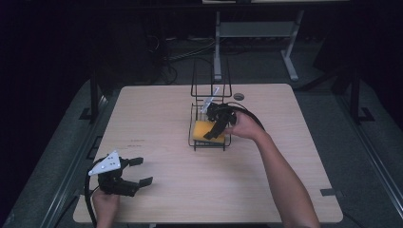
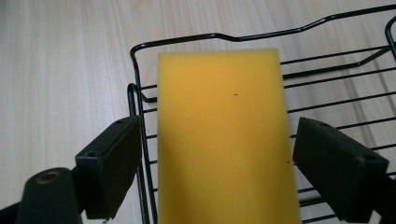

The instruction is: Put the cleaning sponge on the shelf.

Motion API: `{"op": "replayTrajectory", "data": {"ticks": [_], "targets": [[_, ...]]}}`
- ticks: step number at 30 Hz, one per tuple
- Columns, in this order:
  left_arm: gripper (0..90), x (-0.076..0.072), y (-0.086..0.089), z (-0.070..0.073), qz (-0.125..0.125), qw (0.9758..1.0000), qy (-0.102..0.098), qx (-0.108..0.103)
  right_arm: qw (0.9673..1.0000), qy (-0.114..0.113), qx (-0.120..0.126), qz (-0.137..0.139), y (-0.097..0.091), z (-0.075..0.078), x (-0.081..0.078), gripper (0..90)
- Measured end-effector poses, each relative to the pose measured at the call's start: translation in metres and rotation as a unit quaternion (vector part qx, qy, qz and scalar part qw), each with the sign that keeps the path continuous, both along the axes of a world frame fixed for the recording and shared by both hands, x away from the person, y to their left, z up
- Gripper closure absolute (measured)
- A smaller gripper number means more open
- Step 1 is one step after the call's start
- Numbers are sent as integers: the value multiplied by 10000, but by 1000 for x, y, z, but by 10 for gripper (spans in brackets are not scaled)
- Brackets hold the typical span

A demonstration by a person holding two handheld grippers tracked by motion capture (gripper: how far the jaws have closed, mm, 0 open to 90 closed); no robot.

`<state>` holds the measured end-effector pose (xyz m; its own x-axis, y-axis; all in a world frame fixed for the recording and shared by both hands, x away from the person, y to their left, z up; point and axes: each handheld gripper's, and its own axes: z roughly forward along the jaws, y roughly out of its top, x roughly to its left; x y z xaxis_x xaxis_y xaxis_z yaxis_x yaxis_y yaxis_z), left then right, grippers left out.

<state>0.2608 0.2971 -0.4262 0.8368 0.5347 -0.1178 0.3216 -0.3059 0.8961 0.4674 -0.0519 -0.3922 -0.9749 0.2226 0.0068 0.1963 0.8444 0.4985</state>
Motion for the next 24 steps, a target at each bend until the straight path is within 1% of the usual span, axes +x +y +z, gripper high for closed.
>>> {"op": "replayTrajectory", "data": {"ticks": [7, 14, 16, 17, 18, 21, 24], "targets": [[146, 1, 0, 0, -5, 10000, 6, 15, 10000, -87, 24, 39, -4, 2, -6, 151], [146, 1, -1, 0, -1, 10000, -1, 10, 9998, -185, 32, 109, -2, 6, -14, 151], [146, 1, -2, 0, -13, 10000, 9, 1, 9997, -183, 88, 126, -3, 5, -16, 151], [146, 1, -2, 0, -24, 10000, 5, 11, 9998, -171, 92, 109, -3, 4, -16, 151], [146, 1, -2, 0, -30, 10000, -10, 28, 9997, -211, 67, 127, -3, 3, -17, 151], [146, 1, -1, 0, -27, 10000, -7, 20, 9996, -205, 128, 115, -5, 2, -19, 151], [146, 1, -1, 0, -29, 10000, -5, 26, 9994, -314, 77, 150, -3, 3, -24, 151]]}}
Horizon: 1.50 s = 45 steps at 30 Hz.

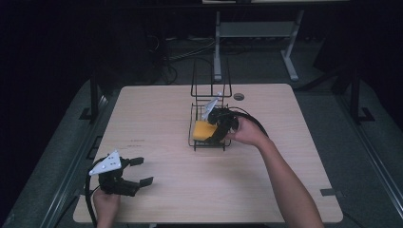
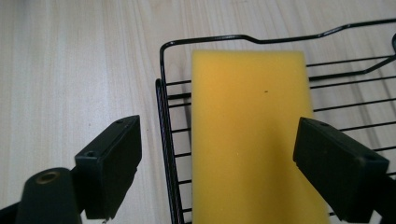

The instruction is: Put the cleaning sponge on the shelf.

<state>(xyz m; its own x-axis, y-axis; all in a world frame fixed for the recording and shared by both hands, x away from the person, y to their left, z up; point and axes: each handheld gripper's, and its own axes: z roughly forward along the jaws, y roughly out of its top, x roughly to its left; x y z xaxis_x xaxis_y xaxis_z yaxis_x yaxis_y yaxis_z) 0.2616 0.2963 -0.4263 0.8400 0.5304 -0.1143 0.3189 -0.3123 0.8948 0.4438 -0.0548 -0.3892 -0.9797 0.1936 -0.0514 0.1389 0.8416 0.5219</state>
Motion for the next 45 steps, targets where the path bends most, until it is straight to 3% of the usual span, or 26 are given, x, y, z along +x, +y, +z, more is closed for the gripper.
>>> {"op": "replayTrajectory", "data": {"ticks": [17, 31, 39, 45], "targets": [[146, 0, 0, 0, -9, 10000, 1, -16, 9997, -190, 116, 39, 3, -5, -18, 151], [146, 0, -3, -1, -63, 10000, -4, -15, 9993, -357, 132, 65, -8, -1, -42, 152], [146, 0, -5, -1, -94, 10000, 7, 5, 9996, -206, 190, 61, -19, -4, -54, 150], [146, 0, -6, -1, -113, 9999, 9, 42, 9997, -223, 136, 38, -28, -2, -61, 148]]}}
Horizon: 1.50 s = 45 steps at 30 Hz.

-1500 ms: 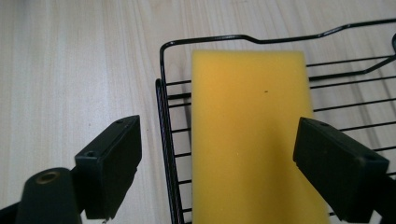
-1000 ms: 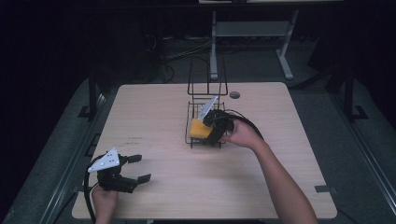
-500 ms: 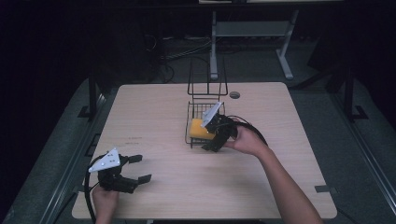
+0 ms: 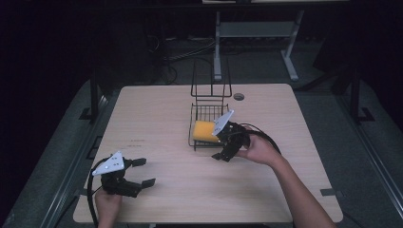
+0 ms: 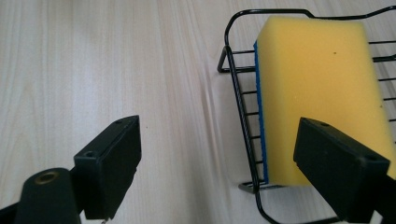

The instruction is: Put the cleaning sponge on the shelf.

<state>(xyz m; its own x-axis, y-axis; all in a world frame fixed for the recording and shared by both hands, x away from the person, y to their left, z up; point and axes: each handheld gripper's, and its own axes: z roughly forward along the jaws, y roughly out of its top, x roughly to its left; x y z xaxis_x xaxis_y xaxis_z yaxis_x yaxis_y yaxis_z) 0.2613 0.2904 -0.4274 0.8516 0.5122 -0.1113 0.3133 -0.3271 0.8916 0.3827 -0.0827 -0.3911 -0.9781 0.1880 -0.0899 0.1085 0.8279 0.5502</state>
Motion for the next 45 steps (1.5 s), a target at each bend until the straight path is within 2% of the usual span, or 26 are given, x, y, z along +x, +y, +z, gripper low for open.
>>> {"op": "replayTrajectory", "data": {"ticks": [6, 21, 45], "targets": [[146, 0, 0, 0, 10, 10000, -6, 21, 10000, -11, 6, -46, -7, 0, -4, 148], [146, 0, -1, -1, 5, 10000, 8, 68, 9997, 126, -16, -208, -30, -10, -14, 149], [146, 0, -3, -1, -16, 9999, 23, 118, 9990, 253, -63, -350, -52, -24, -23, 149]]}}
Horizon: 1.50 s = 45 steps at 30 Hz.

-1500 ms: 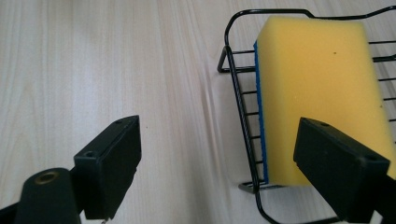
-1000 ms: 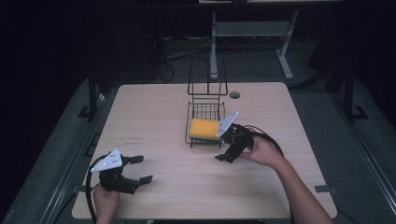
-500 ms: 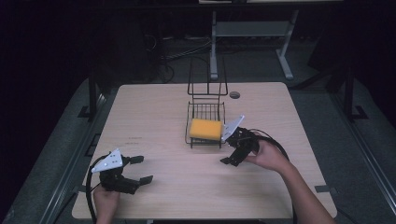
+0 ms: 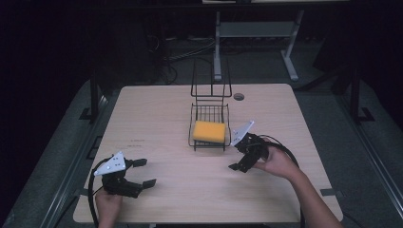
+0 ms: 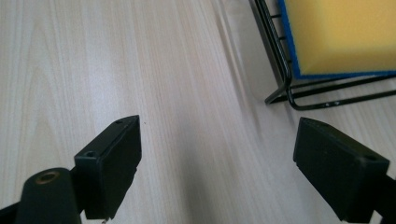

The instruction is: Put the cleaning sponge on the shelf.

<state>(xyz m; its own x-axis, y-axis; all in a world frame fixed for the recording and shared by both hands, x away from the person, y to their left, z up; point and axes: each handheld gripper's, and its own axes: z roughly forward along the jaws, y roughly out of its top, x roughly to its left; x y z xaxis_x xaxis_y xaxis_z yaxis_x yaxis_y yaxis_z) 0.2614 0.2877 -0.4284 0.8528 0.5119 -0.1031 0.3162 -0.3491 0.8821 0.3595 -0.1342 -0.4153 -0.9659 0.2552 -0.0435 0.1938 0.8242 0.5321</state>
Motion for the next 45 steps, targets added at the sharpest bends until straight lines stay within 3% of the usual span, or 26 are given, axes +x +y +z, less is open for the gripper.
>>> {"op": "replayTrajectory", "data": {"ticks": [10, 30, 45], "targets": [[146, 0, -1, 0, -11, 10000, 2, 18, 9998, 130, -49, -149, -14, -8, -4, 149], [146, 0, -2, 0, -45, 10000, 6, 62, 9993, 162, -21, -346, -37, -13, -13, 148], [146, 0, -4, -1, -66, 9999, 31, 86, 9979, 272, -144, -571, -62, -18, -21, 148]]}}
